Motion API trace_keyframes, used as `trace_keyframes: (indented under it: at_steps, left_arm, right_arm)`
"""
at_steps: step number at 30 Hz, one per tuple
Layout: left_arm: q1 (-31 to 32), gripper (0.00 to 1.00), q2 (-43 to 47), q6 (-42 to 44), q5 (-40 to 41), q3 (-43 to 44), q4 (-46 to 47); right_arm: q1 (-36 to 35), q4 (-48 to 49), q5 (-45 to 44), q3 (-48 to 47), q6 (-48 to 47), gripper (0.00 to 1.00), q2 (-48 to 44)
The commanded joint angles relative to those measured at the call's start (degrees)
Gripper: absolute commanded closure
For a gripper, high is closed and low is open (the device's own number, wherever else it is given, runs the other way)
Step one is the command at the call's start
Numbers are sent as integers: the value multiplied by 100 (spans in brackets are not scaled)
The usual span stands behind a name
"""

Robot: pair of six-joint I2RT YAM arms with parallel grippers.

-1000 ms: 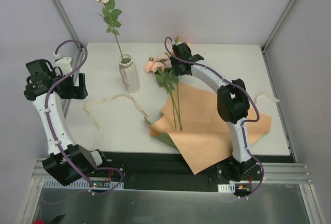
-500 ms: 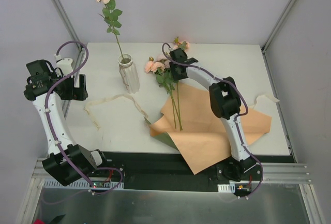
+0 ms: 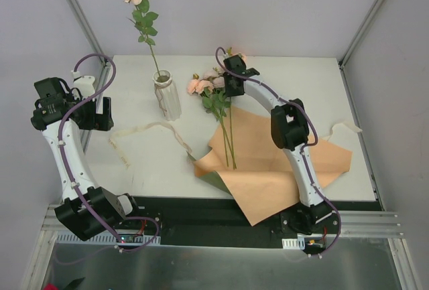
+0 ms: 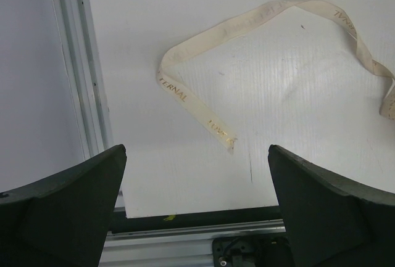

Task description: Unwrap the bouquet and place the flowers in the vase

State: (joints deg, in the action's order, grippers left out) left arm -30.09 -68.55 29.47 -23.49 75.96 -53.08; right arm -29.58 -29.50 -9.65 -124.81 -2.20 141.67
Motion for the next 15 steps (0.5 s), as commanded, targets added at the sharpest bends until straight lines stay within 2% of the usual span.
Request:
trace_keyframes:
  at_steps: [1,9,11,15]
  left_arm:
    - [-15,1,61,146,28,-3,-80]
    - [-15,1,149,243,46,15,-106]
    - [-15,1,184,252,28,15,-132]
    - [-15,1,228,287,11,-3,-168]
  right_arm:
    - [93,-547,279,-499,202,69,177]
    - [102,-970,508,-588,369,73,292]
    - [111,-970,508,-562,395,78,239]
    - [119,-769,447,-273,527,98,-172]
